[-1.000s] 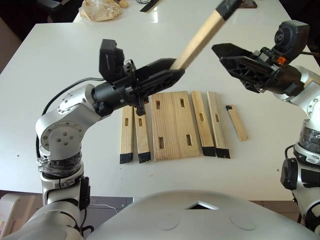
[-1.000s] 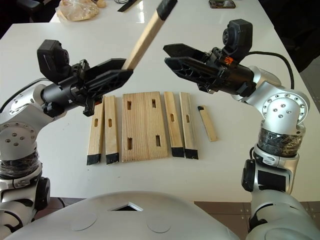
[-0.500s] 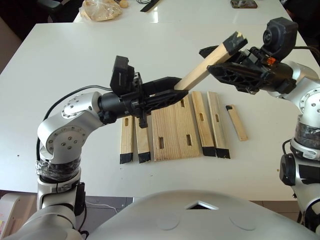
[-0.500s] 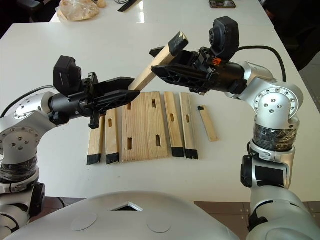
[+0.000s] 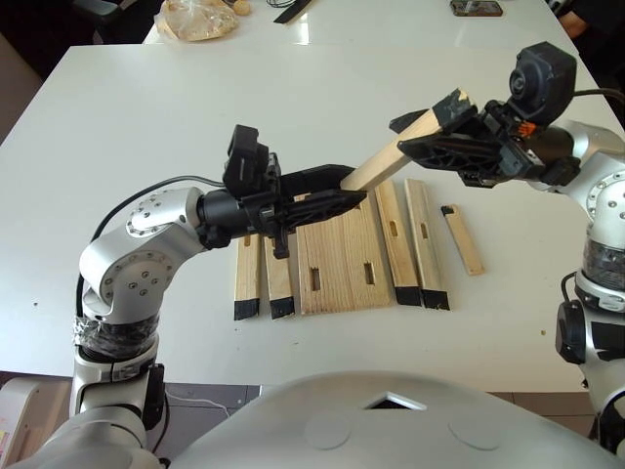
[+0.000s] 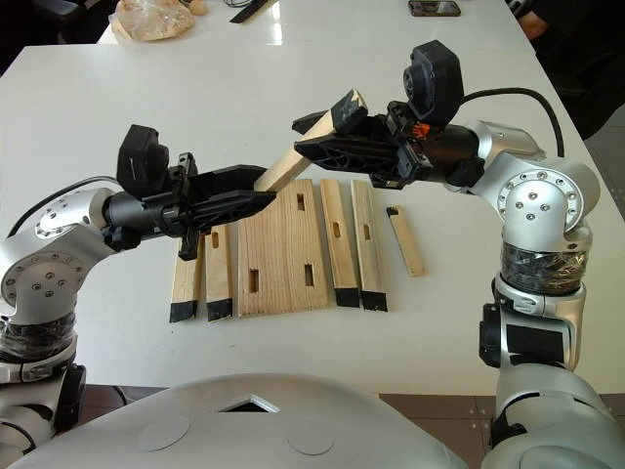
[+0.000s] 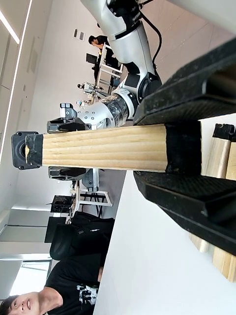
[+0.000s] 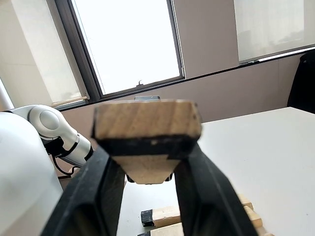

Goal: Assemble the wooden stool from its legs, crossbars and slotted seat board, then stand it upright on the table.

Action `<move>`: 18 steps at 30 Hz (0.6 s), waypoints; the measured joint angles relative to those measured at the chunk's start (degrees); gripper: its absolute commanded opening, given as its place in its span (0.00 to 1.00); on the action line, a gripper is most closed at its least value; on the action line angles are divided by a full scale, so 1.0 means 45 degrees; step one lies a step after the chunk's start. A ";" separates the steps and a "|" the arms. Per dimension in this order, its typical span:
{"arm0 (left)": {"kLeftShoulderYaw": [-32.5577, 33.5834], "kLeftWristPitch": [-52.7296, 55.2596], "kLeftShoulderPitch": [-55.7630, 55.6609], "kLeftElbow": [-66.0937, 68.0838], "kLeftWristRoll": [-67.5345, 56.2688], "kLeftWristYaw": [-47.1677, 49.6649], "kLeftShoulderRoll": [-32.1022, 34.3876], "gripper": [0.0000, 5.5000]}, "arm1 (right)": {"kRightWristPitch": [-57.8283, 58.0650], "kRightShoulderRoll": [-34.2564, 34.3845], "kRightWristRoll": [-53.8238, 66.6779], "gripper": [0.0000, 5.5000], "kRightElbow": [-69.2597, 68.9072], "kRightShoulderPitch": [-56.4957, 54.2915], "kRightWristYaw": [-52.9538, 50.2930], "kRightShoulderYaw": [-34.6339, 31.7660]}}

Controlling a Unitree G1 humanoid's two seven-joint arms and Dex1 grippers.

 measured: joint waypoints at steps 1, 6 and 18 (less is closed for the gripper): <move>-0.0030 0.0000 0.0003 -0.0001 0.0089 -0.0035 0.0003 0.24 | -0.0141 -0.0099 -0.0157 0.24 0.0005 0.0003 0.0154 0.0084; -0.0152 0.0089 0.0001 0.0028 0.0348 -0.0076 -0.0003 0.24 | -0.0854 -0.0471 -0.0825 0.24 0.0111 0.0054 0.0849 0.0428; -0.1258 -0.0524 0.0092 0.0385 0.2924 0.0072 0.0434 0.47 | -0.1757 -0.0917 -0.2329 0.24 0.0837 0.0060 0.1195 0.0788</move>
